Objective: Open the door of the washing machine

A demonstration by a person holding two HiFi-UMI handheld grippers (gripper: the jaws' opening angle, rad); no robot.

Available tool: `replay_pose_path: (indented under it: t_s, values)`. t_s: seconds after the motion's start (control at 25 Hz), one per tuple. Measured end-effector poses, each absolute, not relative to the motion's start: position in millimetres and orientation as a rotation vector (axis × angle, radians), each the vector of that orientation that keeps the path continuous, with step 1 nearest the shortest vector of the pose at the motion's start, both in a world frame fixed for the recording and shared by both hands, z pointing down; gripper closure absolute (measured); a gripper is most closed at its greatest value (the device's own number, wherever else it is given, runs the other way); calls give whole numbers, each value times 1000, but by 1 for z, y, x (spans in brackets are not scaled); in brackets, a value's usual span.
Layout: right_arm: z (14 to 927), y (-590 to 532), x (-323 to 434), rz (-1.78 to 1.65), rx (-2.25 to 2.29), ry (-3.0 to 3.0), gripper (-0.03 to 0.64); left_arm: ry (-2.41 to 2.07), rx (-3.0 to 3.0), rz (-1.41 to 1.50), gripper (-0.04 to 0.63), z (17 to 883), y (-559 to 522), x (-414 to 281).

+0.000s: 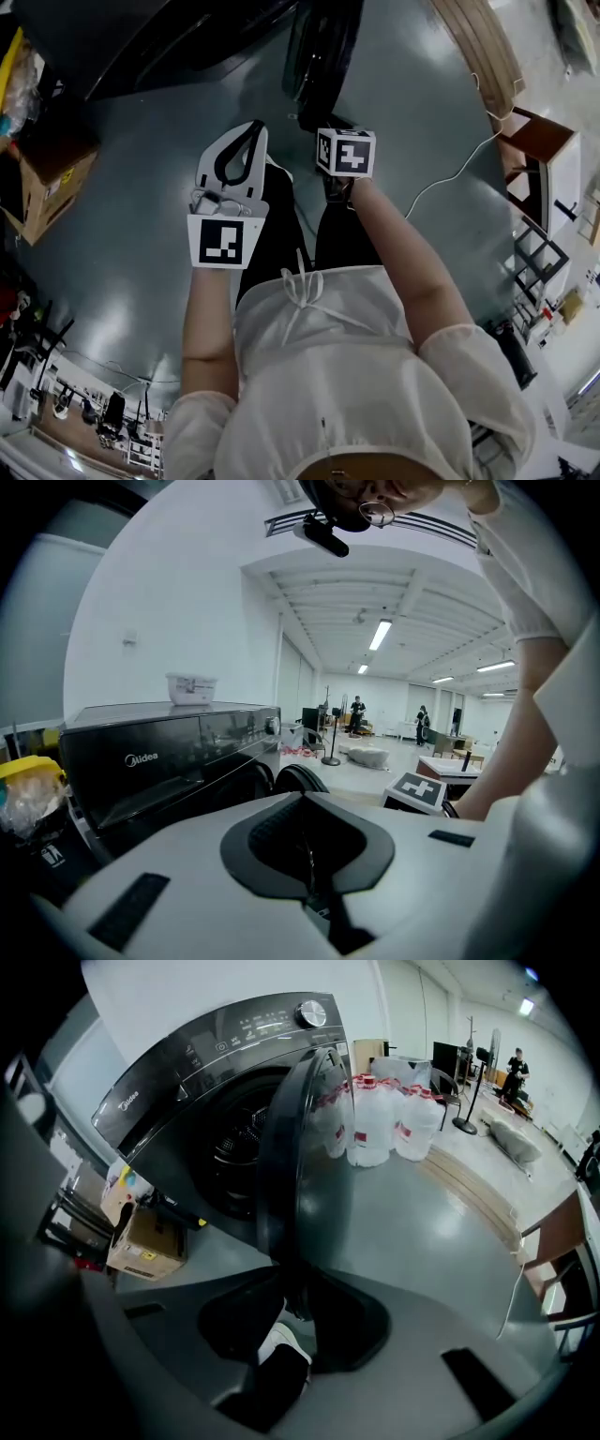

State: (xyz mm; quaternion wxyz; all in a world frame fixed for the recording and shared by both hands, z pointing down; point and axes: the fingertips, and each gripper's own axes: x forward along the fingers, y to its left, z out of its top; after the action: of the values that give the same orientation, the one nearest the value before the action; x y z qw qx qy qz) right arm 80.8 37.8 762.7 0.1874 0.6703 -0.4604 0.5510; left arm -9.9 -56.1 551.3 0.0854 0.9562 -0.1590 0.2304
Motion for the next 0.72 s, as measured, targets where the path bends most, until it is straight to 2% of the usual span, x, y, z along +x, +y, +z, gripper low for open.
replay_pose_path:
  t_s: [0.72]
  values:
    - [764,137,214,1381,1845,-1319,546,-465,2844,647,574,564,16,110]
